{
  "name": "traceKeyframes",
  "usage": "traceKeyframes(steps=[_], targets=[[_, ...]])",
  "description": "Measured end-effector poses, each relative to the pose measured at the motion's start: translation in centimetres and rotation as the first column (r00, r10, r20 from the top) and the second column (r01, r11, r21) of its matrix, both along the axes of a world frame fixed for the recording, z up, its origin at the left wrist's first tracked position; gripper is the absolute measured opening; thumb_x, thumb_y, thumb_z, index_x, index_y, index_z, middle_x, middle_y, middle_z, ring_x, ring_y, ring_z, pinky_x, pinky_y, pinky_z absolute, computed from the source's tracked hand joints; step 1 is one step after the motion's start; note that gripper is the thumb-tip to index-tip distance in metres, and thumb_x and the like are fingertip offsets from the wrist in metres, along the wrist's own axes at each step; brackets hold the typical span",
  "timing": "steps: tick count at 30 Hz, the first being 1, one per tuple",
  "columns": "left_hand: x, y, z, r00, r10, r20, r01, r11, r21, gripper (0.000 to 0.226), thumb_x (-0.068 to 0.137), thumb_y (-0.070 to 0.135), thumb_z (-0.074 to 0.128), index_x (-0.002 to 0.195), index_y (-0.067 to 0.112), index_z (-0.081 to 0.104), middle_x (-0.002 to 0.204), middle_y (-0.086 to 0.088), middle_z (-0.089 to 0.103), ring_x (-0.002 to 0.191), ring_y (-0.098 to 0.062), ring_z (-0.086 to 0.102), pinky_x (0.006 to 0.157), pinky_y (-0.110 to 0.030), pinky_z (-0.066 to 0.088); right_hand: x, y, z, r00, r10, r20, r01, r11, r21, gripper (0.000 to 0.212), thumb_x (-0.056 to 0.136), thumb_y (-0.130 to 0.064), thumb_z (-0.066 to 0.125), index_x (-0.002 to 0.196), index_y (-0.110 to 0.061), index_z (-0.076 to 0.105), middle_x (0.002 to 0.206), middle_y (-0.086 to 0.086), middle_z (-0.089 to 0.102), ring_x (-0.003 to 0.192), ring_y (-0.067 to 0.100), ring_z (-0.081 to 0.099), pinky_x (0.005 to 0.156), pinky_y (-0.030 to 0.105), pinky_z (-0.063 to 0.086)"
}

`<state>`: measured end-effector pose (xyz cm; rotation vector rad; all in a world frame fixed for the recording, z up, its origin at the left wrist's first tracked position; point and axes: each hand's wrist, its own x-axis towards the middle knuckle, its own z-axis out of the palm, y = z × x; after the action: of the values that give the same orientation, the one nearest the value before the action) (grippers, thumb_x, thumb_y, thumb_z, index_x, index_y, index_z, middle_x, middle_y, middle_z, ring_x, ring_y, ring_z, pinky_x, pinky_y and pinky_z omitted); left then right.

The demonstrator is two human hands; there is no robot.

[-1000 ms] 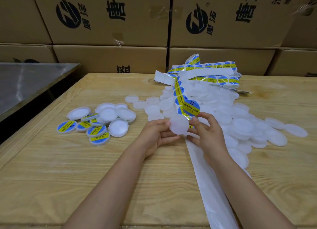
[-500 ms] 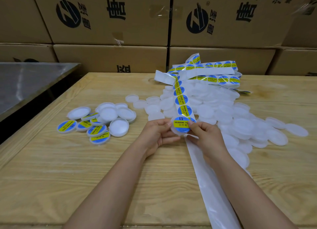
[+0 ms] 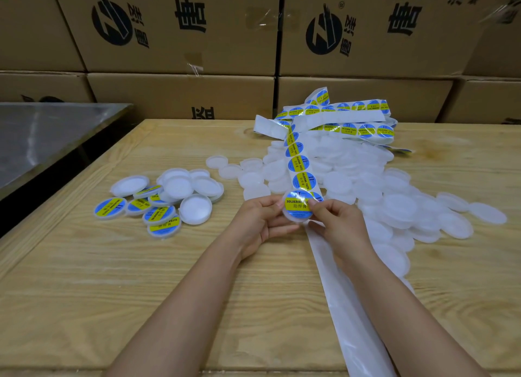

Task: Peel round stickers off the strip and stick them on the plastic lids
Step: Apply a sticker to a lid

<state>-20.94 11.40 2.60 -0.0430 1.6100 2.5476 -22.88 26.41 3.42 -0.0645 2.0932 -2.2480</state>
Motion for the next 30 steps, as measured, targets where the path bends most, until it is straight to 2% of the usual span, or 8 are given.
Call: traceKeyframes(steps=[6, 10, 15, 20, 24, 27, 30], targets=[[0.0, 0.1, 0.1, 1.0, 0.022, 0.002, -0.022, 0.999, -0.027, 0.02, 0.097, 0.007, 0.044, 0.1, 0.002, 0.063, 0.088, -0.011, 0.074, 0.083, -0.021, 0.072, 0.07, -0.03, 0.059, -0.1, 0.0, -0.1, 1.0, -0.011, -0.021, 0.012, 0.999, 0.048, 0.022, 0.087, -0.016, 0.065, 0.069, -0.003, 0.063, 0.083, 0.023, 0.064, 0.08, 0.025, 0.057, 0.09, 0.051, 0.048], [0.1, 0.1, 0.0, 1.0, 0.021, -0.017, -0.021, 0.999, -0.042, 0.02, 0.097, 0.008, 0.045, 0.1, 0.003, 0.064, 0.09, -0.011, 0.073, 0.085, -0.021, 0.071, 0.072, -0.03, 0.059, -0.2, 0.0, -0.2, 0.999, -0.017, -0.027, 0.019, 0.998, 0.064, 0.022, 0.087, -0.016, 0.065, 0.069, -0.003, 0.063, 0.082, 0.021, 0.066, 0.079, 0.024, 0.06, 0.089, 0.049, 0.049], [0.2, 0.3, 0.0, 0.998, 0.052, -0.024, -0.054, 0.996, -0.073, 0.018, 0.097, 0.007, 0.046, 0.097, 0.003, 0.064, 0.086, -0.011, 0.074, 0.082, -0.021, 0.072, 0.07, -0.03, 0.059, -0.2, 0.0, -0.4, 0.998, -0.025, -0.062, 0.031, 0.994, 0.106, 0.022, 0.087, -0.015, 0.065, 0.071, 0.001, 0.064, 0.083, 0.027, 0.066, 0.076, 0.023, 0.058, 0.085, 0.047, 0.05], [0.3, 0.8, 0.1, 0.994, 0.105, -0.029, -0.107, 0.989, -0.104, 0.019, 0.097, 0.006, 0.047, 0.09, 0.003, 0.064, 0.081, -0.01, 0.073, 0.076, -0.019, 0.072, 0.066, -0.028, 0.059, -0.3, 0.0, -0.8, 0.985, -0.057, -0.164, 0.095, 0.967, 0.234, 0.026, 0.086, -0.021, 0.066, 0.063, -0.013, 0.059, 0.064, 0.005, 0.062, 0.063, 0.013, 0.053, 0.065, 0.027, 0.042], [0.3, 1.2, 0.2, 0.989, 0.146, -0.015, -0.147, 0.981, -0.13, 0.017, 0.096, 0.005, 0.048, 0.09, 0.001, 0.064, 0.081, -0.012, 0.073, 0.074, -0.019, 0.071, 0.064, -0.028, 0.059, -0.3, 0.0, -1.1, 0.947, -0.073, -0.313, 0.211, 0.875, 0.436, 0.024, 0.086, -0.024, 0.065, 0.065, -0.021, 0.053, 0.063, -0.009, 0.06, 0.062, 0.008, 0.055, 0.053, 0.009, 0.037], [0.4, 1.6, 0.3, 0.985, 0.173, -0.009, -0.173, 0.977, -0.121, 0.018, 0.095, 0.004, 0.049, 0.084, 0.003, 0.063, 0.077, -0.011, 0.073, 0.069, -0.019, 0.071, 0.062, -0.027, 0.059, 0.0, -0.1, -1.2, 0.914, -0.059, -0.402, 0.28, 0.808, 0.518, 0.021, 0.086, -0.02, 0.062, 0.07, -0.018, 0.051, 0.063, -0.016, 0.054, 0.066, 0.012, 0.054, 0.055, 0.016, 0.034], [0.6, 2.0, 0.4, 0.98, 0.201, 0.005, -0.2, 0.975, -0.096, 0.017, 0.094, 0.002, 0.049, 0.083, 0.003, 0.062, 0.074, -0.011, 0.072, 0.066, -0.019, 0.071, 0.059, -0.026, 0.058, 0.2, -0.3, -1.3, 0.894, -0.044, -0.447, 0.318, 0.764, 0.562, 0.017, 0.087, -0.019, 0.06, 0.074, -0.016, 0.049, 0.069, -0.006, 0.059, 0.071, 0.02, 0.055, 0.059, 0.026, 0.029]])
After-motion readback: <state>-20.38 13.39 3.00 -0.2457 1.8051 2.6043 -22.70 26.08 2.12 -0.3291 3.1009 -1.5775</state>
